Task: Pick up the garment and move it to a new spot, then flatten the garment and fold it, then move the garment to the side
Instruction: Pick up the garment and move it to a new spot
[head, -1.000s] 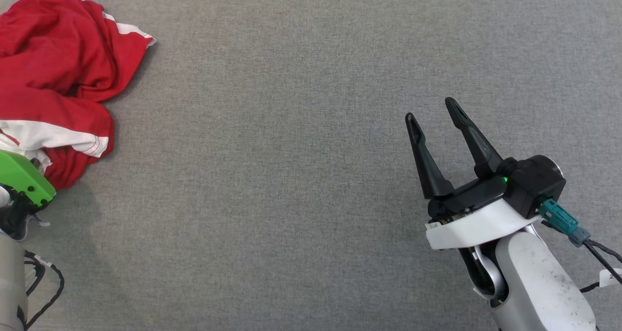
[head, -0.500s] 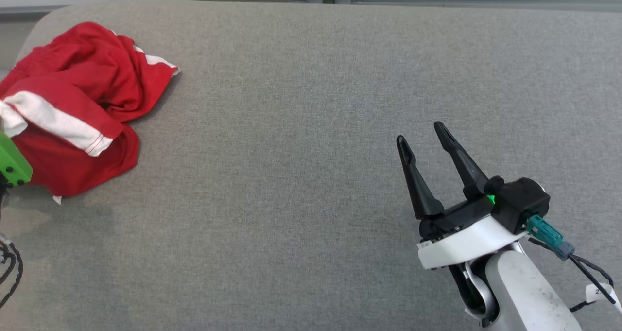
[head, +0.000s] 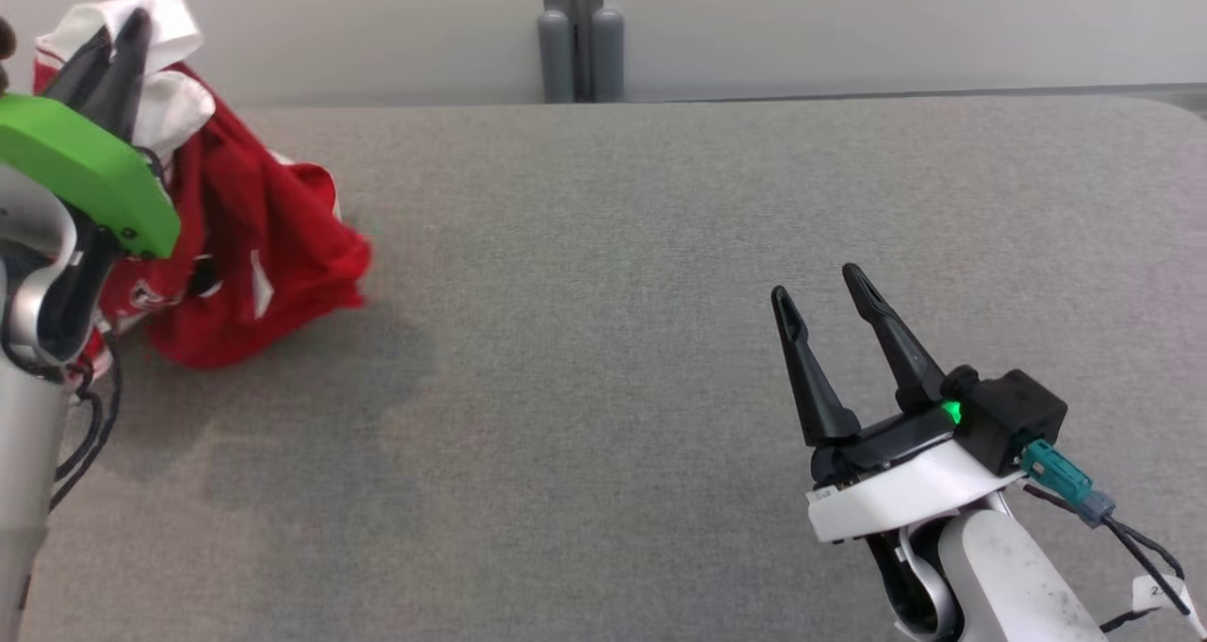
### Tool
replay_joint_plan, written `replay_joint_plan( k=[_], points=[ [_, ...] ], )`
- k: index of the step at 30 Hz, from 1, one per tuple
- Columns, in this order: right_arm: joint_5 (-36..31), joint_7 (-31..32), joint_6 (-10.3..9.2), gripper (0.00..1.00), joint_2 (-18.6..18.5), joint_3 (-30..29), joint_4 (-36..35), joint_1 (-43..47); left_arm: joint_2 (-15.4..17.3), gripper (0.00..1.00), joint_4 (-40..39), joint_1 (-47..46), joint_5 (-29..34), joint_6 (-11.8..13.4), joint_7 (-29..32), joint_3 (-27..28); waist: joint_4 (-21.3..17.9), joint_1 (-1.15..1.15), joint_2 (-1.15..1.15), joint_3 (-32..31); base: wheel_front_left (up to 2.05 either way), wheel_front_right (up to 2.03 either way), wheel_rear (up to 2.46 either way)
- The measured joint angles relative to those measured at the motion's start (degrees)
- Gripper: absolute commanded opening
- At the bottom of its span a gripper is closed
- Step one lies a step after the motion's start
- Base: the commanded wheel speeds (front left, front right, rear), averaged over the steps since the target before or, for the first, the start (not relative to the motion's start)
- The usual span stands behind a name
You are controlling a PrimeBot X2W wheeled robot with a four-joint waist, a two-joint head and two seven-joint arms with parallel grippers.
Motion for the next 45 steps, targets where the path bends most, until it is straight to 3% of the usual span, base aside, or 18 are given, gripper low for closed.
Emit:
replay_joint_plan(
  k=[7, 13, 18, 24, 25, 26, 27, 28, 31, 37, 45],
  points=[
    [-0.18, -0.01, 0.00, 1.00, 0.13, -1.93, -0.90, -0.09, -2.78, 0.00, -18.37, 3.98, -0.85, 3.46, 1.69, -1.15, -5.96, 0.00, 0.00, -0.52, 0.00, 0.00, 0.00],
    [-0.58, 0.00, 0.00, 1.00, -0.19, -4.88, -1.44, 0.02, -6.79, 0.00, -25.38, 7.98, -1.14, 5.42, 2.27, -4.81, -10.50, 0.00, 0.00, -0.14, 0.00, 0.00, 0.00],
    [-0.58, 0.00, 0.00, 1.00, -0.26, -5.10, -1.37, 0.04, -11.78, 0.00, -21.38, 14.98, -0.78, 5.35, -2.22, -10.01, -12.52, 0.00, 0.00, 1.29, 0.00, 0.00, 0.00],
    [-0.49, 0.00, 0.00, 1.00, -0.16, -3.81, -0.63, -0.03, -17.26, 0.00, -6.57, 20.82, 1.48, 2.71, -9.15, -17.70, -13.37, 0.00, 0.00, 3.07, 0.00, 0.00, 0.00],
    [-0.49, 0.00, 0.00, 1.00, -0.18, -3.68, -0.52, -0.04, -17.81, 0.05, -4.39, 20.93, 2.26, 2.24, -10.05, -18.84, -13.30, 0.00, 0.00, 3.15, 0.00, 0.00, 0.00],
    [-0.49, 0.00, 0.00, 1.00, -0.23, -3.52, -0.30, -0.03, -18.91, 0.38, -1.78, 21.10, 2.93, 1.77, -11.80, -19.61, -13.13, 0.00, 0.00, 3.19, 0.00, 0.00, 0.00],
    [-0.47, 0.00, 0.00, 1.00, -0.30, -3.34, -0.14, -0.04, -19.95, 0.93, 0.71, 21.11, 2.59, 1.41, -12.67, -20.22, -12.91, 0.00, 0.00, 3.16, 0.00, 0.00, 0.00],
    [-0.46, 0.00, 0.00, 1.00, -0.37, -3.12, 0.04, -0.04, -20.37, 1.00, 2.64, 21.10, 2.80, 1.03, -13.60, -20.96, -12.72, 0.00, 0.00, 3.10, 0.00, 0.00, 0.00],
    [-0.45, 0.00, 0.00, 1.00, -0.60, -2.40, 0.46, -0.04, -21.97, 1.00, 7.88, 20.68, 3.00, 0.38, -17.50, -21.92, -12.18, 0.00, 0.00, 2.54, 0.00, 0.00, 0.00],
    [-0.45, 0.00, 0.00, 1.00, -1.35, -2.37, 1.00, 1.24, -21.92, 1.00, 8.86, 19.34, 2.85, 0.09, -23.27, -20.70, -11.06, 0.00, 0.00, 0.56, 0.00, 0.00, 0.00],
    [-0.30, 0.00, 0.00, 1.00, -1.72, -2.69, 1.29, 3.47, -16.90, 1.00, 1.55, 23.53, 2.46, 5.77, -25.75, -14.07, -9.24, 0.00, 0.00, -2.60, 0.00, 0.00, 0.00]
  ],
)
